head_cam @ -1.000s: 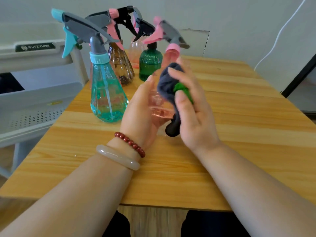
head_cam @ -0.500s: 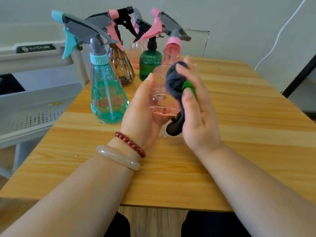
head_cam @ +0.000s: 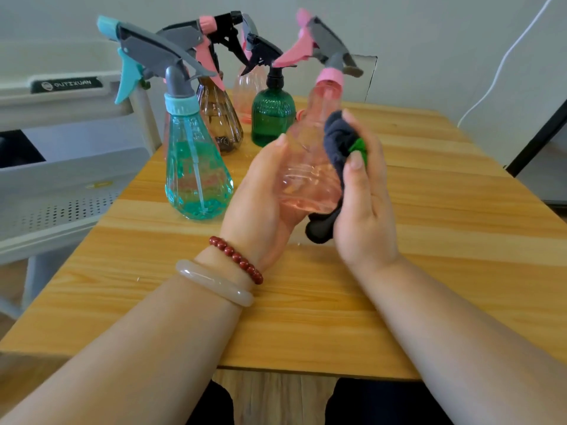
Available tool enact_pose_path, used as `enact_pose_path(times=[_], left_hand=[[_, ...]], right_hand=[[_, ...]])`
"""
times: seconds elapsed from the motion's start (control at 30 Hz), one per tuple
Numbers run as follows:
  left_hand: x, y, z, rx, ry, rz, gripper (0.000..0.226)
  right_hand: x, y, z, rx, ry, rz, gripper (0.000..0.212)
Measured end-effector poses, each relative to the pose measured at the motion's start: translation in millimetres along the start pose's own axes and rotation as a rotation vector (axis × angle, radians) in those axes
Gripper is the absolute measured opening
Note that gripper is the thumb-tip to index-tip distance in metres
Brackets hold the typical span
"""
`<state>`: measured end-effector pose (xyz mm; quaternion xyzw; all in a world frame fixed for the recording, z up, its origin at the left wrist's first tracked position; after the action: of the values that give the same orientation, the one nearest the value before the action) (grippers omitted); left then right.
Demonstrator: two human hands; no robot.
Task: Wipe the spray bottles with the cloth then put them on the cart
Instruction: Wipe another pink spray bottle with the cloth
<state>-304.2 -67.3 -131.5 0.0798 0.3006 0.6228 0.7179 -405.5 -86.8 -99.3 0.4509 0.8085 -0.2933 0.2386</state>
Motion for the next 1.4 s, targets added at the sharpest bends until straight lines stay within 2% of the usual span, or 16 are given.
enact_pose_path(times=[0.07, 0.2, 0.37, 0.43, 0.53, 0.63, 0.73, 0.83, 0.9, 0.97, 1.03, 1.1, 1.2, 1.27, 1.33, 1.4], left_hand=[[-1, -1, 0, -0.222, -0.024, 0.038, 0.047], [4, -12, 0, -0.551, -0.098, 0.176, 0.061], [6, -2, 9, -0.781, -0.032, 0.128, 0.039], [5, 3, 9, -0.816, -0.002, 0.089, 0.045], [3, -4, 4, -0.566, -0.006, 0.114, 0.051], [2, -10, 1, -0.164, -0.012, 0.142, 0.033], [3, -12, -2, 0.068, -0.015, 0.119, 0.037], [2, -11, -4, -0.026, -0.032, 0.111, 0.035], [0, -7, -7, -0.148, -0.056, 0.097, 0.04], [0, -5, -9, -0.206, -0.063, 0.104, 0.034], [1, -10, -8, -0.208, -0.051, 0.147, 0.031], [3, -18, -7, -0.186, -0.038, 0.191, 0.033], [7, -30, -6, -0.021, -0.025, 0.258, 0.033], [7, -29, -6, 0.019, -0.03, 0.248, 0.031], [5, -21, -8, -0.031, -0.056, 0.204, 0.027], [2, -13, -15, -0.074, -0.096, 0.159, 0.037]], right_hand=[[2, -11, 11, -0.059, 0.087, 0.076, 0.028], [4, -16, 15, -0.001, 0.139, 0.103, 0.029], [2, -19, 17, 0.02, 0.176, 0.136, 0.03], [2, -20, 18, -0.017, 0.169, 0.151, 0.028], [1, -15, 10, 0.019, 0.093, 0.086, 0.028], [1, 1, -9, 0.23, -0.039, -0.052, 0.029], [1, 11, -23, 0.301, -0.126, -0.092, 0.028], [2, -6, -19, 0.324, -0.084, 0.053, 0.025], [6, -27, -10, 0.303, 0.016, 0.209, 0.024], [10, -40, 2, 0.248, 0.128, 0.288, 0.026], [9, -39, 0, 0.309, 0.126, 0.255, 0.03], [7, -25, -13, 0.421, 0.014, 0.138, 0.033], [5, -1, -27, 0.505, -0.142, -0.008, 0.033], [3, -2, -24, 0.505, -0.119, 0.021, 0.033], [3, -19, -14, 0.459, -0.007, 0.153, 0.035], [6, -37, -2, 0.381, 0.101, 0.263, 0.039]])
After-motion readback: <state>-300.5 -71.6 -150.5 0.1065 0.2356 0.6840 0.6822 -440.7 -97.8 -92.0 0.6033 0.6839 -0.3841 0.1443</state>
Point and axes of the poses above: each hand's wrist, its own x-axis away from the middle knuckle, its own y-axis out of the palm, z = x × y, the point moved 9 cm from there along -x, towards the middle knuckle, and after that the axes turned 15 degrees about -z, right-handed, at the moved point
